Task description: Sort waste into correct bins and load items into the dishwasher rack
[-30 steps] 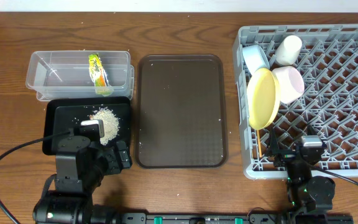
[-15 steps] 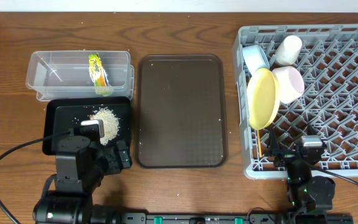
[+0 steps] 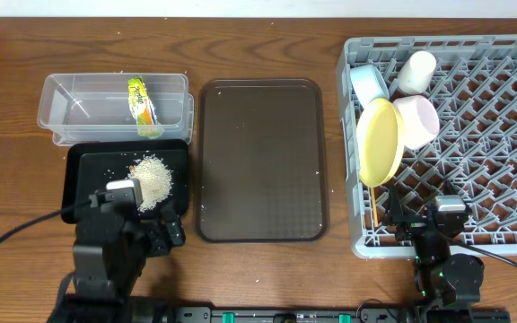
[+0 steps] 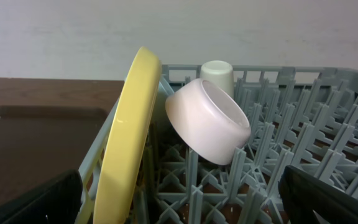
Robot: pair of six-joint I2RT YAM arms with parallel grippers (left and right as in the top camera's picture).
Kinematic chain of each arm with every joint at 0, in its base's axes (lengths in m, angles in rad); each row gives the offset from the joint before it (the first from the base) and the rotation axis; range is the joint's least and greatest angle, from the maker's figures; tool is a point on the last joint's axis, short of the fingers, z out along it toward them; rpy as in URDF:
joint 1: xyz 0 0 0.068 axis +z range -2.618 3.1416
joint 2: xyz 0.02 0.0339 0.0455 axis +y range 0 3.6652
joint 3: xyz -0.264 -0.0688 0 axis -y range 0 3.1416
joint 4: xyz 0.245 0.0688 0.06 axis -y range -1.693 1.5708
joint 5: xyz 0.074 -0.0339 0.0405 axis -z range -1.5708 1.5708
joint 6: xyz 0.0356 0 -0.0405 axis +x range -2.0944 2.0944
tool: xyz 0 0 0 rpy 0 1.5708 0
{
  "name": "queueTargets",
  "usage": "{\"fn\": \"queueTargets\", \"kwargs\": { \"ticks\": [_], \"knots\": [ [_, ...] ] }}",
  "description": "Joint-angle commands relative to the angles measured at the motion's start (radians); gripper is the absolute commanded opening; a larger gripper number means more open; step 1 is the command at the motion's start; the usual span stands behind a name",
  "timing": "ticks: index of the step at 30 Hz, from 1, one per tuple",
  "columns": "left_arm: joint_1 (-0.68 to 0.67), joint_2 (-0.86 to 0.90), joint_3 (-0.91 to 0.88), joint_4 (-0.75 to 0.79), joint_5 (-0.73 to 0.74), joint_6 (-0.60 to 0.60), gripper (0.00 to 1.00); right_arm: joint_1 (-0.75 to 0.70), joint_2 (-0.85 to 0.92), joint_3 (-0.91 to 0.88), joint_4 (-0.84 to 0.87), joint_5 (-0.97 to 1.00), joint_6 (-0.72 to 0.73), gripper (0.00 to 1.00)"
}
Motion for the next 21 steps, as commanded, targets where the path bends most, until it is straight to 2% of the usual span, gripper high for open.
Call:
{"fn": "queueTargets", "kwargs": {
  "ticks": [1, 6, 16, 18, 21],
  "knots": [
    [-0.001, -0.079, -0.067, 0.067, -0.069, 0.011, 0.96, -0.005, -0.007, -0.005, 0.002, -0.004, -0.011, 0.99],
    [-0.001, -0.211, -0.244, 0.284, -0.086, 0.011, 0.96, -0.005, -0.006, -0.005, 0.002, -0.004, -0.011, 0.99],
    [-0.001, -0.431, -0.658, 0.866, -0.085, 0.014, 0.96, -0.005, -0.006, -0.005, 0.002, -0.005, -0.011, 0.99],
    [-0.001, -0.441, -0.708, 0.953, -0.080, 0.041, 0.96, -0.005, -0.006, -0.005, 0.002, -0.004, -0.011, 0.99],
    [-0.001, -0.441, -0.705, 0.950, -0.064, 0.134, 0.96, -0.005, -0.006, -0.005, 0.002, -0.004, -0.011, 0.99]
  ]
}}
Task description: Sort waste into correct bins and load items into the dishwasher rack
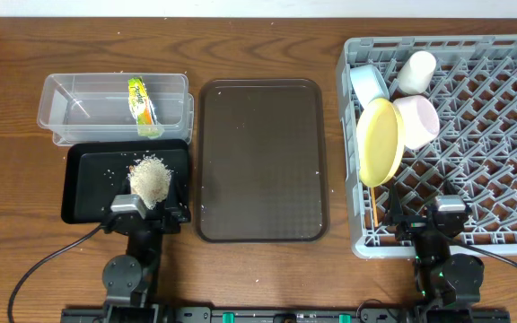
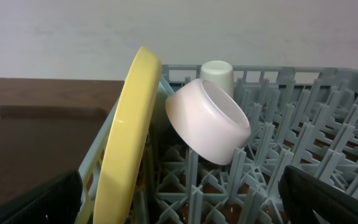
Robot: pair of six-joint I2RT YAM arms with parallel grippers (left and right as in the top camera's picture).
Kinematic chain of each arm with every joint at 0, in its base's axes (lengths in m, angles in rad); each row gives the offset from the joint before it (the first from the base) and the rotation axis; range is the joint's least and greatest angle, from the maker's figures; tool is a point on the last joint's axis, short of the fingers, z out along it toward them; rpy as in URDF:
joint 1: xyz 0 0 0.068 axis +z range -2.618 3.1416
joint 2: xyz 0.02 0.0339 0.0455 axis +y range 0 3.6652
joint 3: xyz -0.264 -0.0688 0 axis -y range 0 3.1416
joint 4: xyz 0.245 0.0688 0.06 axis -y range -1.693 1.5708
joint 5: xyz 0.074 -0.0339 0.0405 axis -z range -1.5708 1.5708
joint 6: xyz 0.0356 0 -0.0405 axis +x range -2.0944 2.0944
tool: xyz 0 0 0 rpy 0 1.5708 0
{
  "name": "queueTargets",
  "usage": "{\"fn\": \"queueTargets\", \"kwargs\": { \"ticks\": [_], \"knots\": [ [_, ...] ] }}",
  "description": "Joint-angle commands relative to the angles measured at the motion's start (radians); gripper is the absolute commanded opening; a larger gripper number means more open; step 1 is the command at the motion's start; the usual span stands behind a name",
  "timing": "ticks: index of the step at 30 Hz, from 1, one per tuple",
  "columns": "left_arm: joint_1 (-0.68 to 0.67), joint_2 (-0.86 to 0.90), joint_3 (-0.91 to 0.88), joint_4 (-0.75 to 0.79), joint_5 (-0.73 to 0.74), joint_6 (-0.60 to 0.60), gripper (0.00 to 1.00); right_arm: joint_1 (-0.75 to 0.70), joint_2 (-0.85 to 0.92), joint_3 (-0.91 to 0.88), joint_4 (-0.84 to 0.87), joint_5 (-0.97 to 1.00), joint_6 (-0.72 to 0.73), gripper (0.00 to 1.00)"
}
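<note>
The grey dishwasher rack [image 1: 496, 144] at the right holds a yellow plate [image 1: 377, 142] on edge, a pink bowl [image 1: 416, 121], a white cup [image 1: 416, 72] and a light blue bowl [image 1: 366, 82]. A black bin [image 1: 88, 184] at the left holds a pile of food crumbs [image 1: 151, 178]. Behind it, a clear bin [image 1: 83, 108] holds a green-yellow wrapper [image 1: 142, 105]. My left gripper [image 1: 148, 218] sits at the black bin's front edge, apparently open and empty. My right gripper [image 1: 429, 224] is open and empty at the rack's front edge, facing the plate [image 2: 126, 143] and bowl [image 2: 210, 121].
A brown serving tray [image 1: 258, 161] lies between the bins and the rack with nothing on it. Cables run from both arms along the table's front edge. The rack's right half has bare pegs.
My left arm was over the black bin's front, covering part of the crumb pile; now it is drawn back to the bin's front edge and the pile shows whole. The right arm is unchanged.
</note>
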Motion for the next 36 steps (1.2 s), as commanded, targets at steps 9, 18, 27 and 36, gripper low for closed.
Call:
{"fn": "queueTargets", "kwargs": {
  "ticks": [9, 18, 27, 36],
  "knots": [
    [0.000, -0.012, -0.002, -0.167, 0.018, 0.108, 0.96, -0.005, -0.006, -0.004, 0.000, -0.004, -0.011, 0.99],
    [0.000, -0.010, -0.002, -0.167, 0.018, 0.108, 0.96, -0.005, -0.006, -0.004, 0.000, -0.004, -0.011, 0.99],
    [0.000, -0.010, -0.002, -0.167, 0.018, 0.107, 0.96, -0.005, -0.006, -0.004, 0.000, -0.004, -0.011, 0.99],
    [0.000, -0.010, -0.002, -0.167, 0.018, 0.108, 0.96, -0.005, -0.006, -0.004, 0.000, -0.005, -0.011, 0.99]
  ]
}}
